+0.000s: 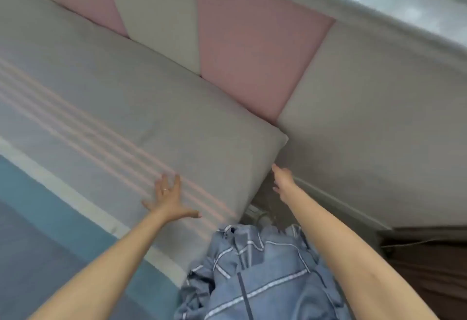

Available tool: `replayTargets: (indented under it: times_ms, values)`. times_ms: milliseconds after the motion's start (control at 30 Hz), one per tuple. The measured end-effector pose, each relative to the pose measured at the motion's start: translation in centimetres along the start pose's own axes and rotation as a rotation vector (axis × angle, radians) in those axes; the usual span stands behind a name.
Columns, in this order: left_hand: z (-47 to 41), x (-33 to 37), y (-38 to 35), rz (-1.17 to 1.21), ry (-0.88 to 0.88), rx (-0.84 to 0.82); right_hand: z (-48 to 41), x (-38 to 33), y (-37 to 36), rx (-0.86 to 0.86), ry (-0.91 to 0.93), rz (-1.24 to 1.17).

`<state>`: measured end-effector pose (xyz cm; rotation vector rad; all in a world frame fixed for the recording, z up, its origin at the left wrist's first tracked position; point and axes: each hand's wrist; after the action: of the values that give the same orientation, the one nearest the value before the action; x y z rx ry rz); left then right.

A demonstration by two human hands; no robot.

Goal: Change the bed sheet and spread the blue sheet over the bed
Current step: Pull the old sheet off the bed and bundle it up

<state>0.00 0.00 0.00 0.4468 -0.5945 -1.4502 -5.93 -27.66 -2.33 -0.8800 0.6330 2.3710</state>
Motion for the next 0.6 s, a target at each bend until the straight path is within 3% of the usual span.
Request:
replayTargets:
  times_ms: [133,300,367,500,600]
  values:
    - [-6.0,3.4,-1.1,0.001,0.121,-0.039,-7.6,-1.5,-1.1,0.076,0.028,-0.122]
    - [-8.8,3.8,-3.8,0.023,0.184,0.054,-14.5,-2.2,-0.1,0.063,0.064,-0.135]
    - [-9.0,3.7,-3.9,0.035,0.177,0.077,-14.9,-2.3,0.3,0.026,0.091,-0.13]
    - [-8.7,3.8,-3.7,0.046,0.161,0.063,-12.3,-1.4,0.0,0.159,0.196,-0.088]
    - [-8.2,3.9,-3.3,0.05,0.142,0.051,-8.1,-0.8,-0.5,0.074,0.341,-0.021]
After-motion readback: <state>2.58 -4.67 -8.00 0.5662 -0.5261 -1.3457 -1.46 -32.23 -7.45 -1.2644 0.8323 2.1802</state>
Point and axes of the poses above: each hand's wrist, its own z-axis away from the middle knuckle, its own y-axis out of the back of the hand, x = y × z, and after that the axes turned 7 degrees about y, right-handed
